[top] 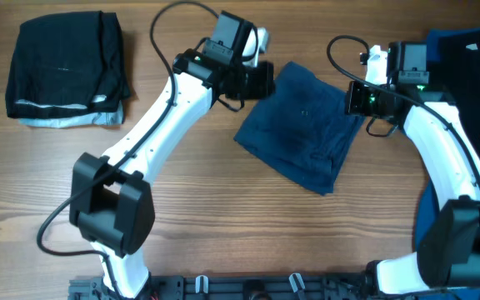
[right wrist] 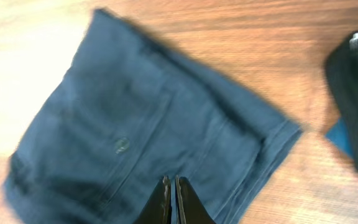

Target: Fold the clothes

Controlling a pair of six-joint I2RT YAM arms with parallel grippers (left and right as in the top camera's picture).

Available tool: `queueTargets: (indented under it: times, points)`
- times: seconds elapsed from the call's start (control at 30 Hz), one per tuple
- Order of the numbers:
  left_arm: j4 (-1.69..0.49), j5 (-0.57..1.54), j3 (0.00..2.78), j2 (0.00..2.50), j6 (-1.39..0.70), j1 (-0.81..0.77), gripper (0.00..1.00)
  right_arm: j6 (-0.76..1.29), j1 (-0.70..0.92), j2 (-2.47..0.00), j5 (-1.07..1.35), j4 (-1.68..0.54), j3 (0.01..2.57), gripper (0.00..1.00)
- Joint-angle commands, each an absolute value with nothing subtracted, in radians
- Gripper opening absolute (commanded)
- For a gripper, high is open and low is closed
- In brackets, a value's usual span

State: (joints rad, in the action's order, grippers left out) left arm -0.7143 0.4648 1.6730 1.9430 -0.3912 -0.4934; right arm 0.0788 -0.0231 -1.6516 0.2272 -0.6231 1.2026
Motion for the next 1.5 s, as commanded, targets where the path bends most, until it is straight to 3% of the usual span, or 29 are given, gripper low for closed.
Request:
queueTargets:
  times: [0.0,0.27,0.57,0.73,0.97,1.27,1.47]
  points:
    - [-0.765,0.585,1.647,2.001,-0.344,-0.509,0.04,0.138,-0.035,-1.744,0.141,-0.566,1.164,0.04]
    - [-0.769,0.579,1.64,2.128,-0.344,-0.566,0.04,0.138,-0.046,-2.001,0.26,-0.427,1.164,0.04]
    - [-0.968,0.552,1.639,2.3,-0.344,-0.574,0.04,0.141,-0.046,-2.005,0.278,-0.44,1.164,0.04]
    - [-1.008,0.535,1.643,2.253,-0.348,-0.568,0.04,0.142,-0.046,-2.005,0.278,-0.437,1.164,0.04]
    - [-0.918,0.533,1.643,2.012,-0.347,-0.599,0.04,0.141,-0.046,-2.005,0.278,-0.434,1.164,0.04]
    - [-0.88,0.547,1.639,2.099,-0.409,-0.673,0.04,0.191,-0.045,-2.005,0.31,-0.427,1.164,0.04]
    - [-0.767,0.741,1.637,2.127,-0.425,-0.688,0.04,0.19,-0.045,-2.005,0.324,-0.427,1.164,0.04]
